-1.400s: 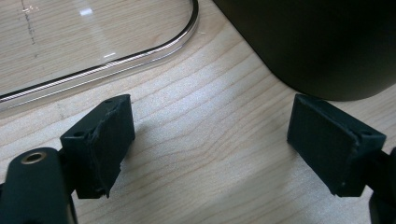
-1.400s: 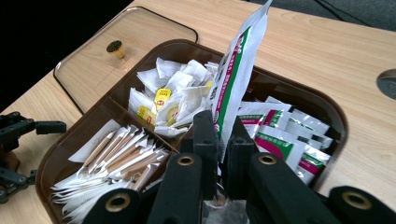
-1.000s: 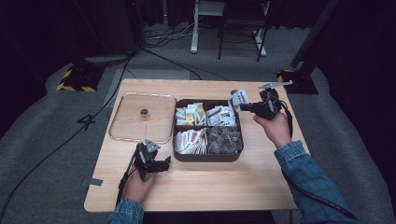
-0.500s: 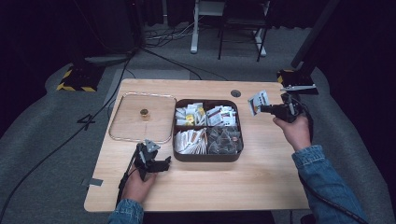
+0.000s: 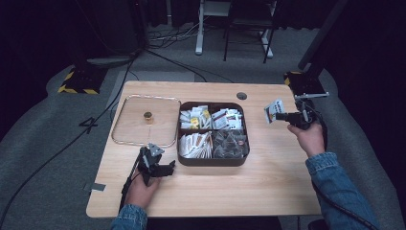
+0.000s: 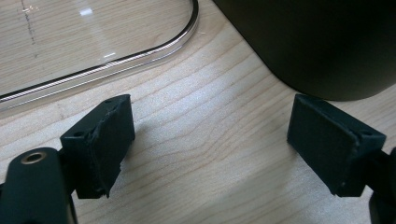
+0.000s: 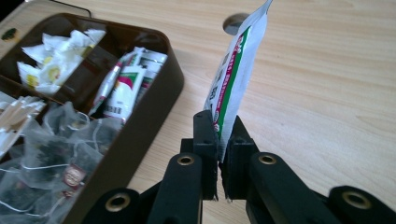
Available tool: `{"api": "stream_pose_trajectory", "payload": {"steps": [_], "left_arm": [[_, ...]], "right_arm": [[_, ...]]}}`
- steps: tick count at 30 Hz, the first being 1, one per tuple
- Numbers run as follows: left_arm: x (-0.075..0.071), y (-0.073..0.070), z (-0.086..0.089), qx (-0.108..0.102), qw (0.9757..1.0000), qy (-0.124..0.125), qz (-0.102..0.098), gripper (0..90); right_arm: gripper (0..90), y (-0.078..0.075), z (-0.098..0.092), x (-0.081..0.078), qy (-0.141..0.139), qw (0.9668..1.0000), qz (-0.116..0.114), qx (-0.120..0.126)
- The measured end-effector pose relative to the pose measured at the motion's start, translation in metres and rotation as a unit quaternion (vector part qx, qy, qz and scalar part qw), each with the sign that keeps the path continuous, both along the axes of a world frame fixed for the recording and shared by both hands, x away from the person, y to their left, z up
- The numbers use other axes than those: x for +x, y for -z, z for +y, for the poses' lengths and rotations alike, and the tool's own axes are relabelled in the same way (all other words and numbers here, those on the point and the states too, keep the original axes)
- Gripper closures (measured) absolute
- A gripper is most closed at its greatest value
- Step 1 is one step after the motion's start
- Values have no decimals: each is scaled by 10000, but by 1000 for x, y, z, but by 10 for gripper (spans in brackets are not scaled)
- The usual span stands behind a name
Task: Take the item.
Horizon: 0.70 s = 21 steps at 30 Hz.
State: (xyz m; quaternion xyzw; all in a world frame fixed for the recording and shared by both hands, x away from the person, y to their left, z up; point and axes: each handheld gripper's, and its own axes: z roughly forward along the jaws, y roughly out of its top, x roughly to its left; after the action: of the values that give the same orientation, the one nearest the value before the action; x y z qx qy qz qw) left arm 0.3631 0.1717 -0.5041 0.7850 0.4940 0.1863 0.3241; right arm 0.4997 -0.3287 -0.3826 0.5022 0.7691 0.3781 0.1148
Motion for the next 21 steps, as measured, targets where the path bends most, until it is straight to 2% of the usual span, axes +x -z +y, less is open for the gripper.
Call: {"api": "stream_pose_trajectory", "payload": {"steps": [11, 21], "left_arm": [[0, 0, 0, 0, 10000, -1, 1, 154], [0, 0, 0, 0, 10000, 0, 0, 154]], "right_arm": [[862, 30, -16, 8, 187, 9993, 326, -23], [861, 52, -25, 8, 281, 9980, 567, 1]]}}
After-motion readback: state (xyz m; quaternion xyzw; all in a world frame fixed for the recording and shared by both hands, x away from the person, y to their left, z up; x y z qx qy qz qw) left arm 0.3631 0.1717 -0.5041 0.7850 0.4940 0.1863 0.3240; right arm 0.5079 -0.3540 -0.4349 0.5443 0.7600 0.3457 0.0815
